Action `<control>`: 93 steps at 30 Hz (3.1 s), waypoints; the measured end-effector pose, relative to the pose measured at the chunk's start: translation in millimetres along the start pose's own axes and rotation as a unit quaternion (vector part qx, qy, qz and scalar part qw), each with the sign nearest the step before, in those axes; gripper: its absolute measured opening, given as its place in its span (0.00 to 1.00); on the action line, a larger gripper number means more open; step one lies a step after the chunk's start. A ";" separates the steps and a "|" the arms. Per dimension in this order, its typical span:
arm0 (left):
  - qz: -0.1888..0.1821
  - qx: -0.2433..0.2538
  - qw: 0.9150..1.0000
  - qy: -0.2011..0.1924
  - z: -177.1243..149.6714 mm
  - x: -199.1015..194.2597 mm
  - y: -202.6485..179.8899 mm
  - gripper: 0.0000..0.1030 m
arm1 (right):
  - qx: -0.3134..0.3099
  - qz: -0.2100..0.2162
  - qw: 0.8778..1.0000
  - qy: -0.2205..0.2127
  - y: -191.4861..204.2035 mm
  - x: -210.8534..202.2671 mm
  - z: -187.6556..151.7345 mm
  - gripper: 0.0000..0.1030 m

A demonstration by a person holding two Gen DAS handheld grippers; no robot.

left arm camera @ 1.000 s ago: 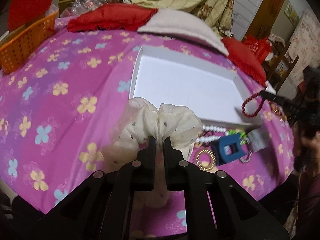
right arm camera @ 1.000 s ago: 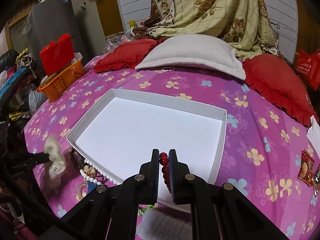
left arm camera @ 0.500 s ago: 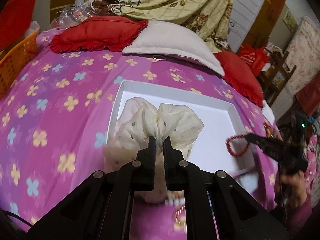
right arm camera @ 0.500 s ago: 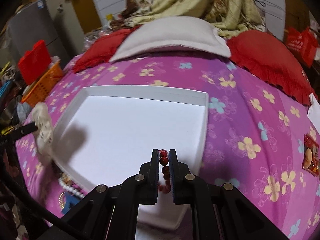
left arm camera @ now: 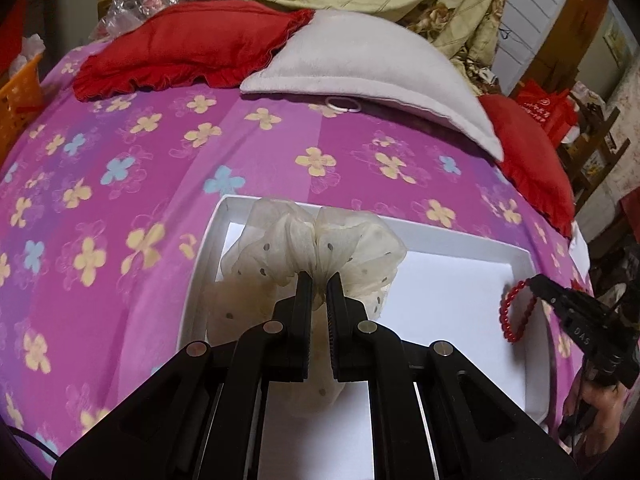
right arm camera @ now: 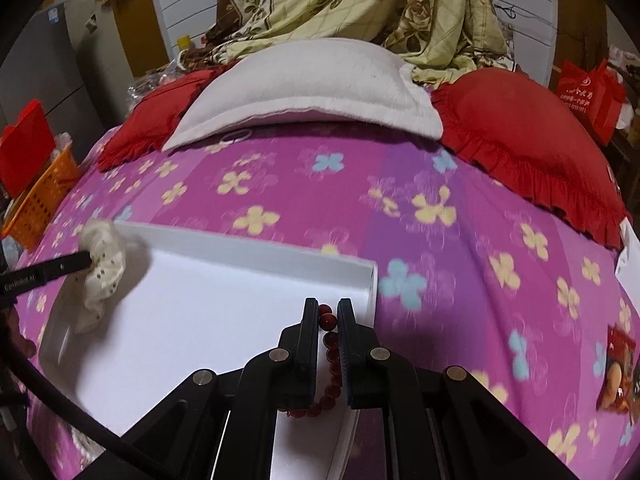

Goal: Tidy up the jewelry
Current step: 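Carry the scrunchie and red bracelet into the white tray and open both tools, then grasp the dark brown bead bracelet with the left tool while the right tool moves to the white pearl bracelet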

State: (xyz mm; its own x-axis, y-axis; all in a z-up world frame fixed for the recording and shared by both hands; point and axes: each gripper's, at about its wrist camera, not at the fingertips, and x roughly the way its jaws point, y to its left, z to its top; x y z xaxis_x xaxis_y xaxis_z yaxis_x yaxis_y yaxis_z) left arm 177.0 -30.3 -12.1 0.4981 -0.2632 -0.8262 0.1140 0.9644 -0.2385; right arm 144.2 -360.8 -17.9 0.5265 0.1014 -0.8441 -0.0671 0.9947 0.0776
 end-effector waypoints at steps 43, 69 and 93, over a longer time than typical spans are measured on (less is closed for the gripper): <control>0.032 0.065 0.996 -0.051 -78.9 -80.1 -15.4 0.57 | -0.145 0.032 0.988 0.034 80.4 -83.9 -104.2 0.63; 0.027 0.010 1.000 -0.009 -141.8 -106.5 43.1 0.57 | -0.145 0.000 0.988 0.059 94.5 -33.9 -103.3 0.64; 0.026 0.022 0.999 0.042 -150.8 -63.4 49.4 0.57 | -0.175 0.081 0.978 0.084 116.6 -61.5 -119.5 0.45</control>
State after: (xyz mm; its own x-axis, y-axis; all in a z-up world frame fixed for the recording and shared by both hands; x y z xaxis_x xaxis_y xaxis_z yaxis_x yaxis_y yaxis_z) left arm 21.4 30.3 -48.4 0.4298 -0.2129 -0.8775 0.1294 0.9763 -0.1734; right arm 2.7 -252.9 -20.3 0.3408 0.2239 -0.9131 -0.4394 0.8965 0.0558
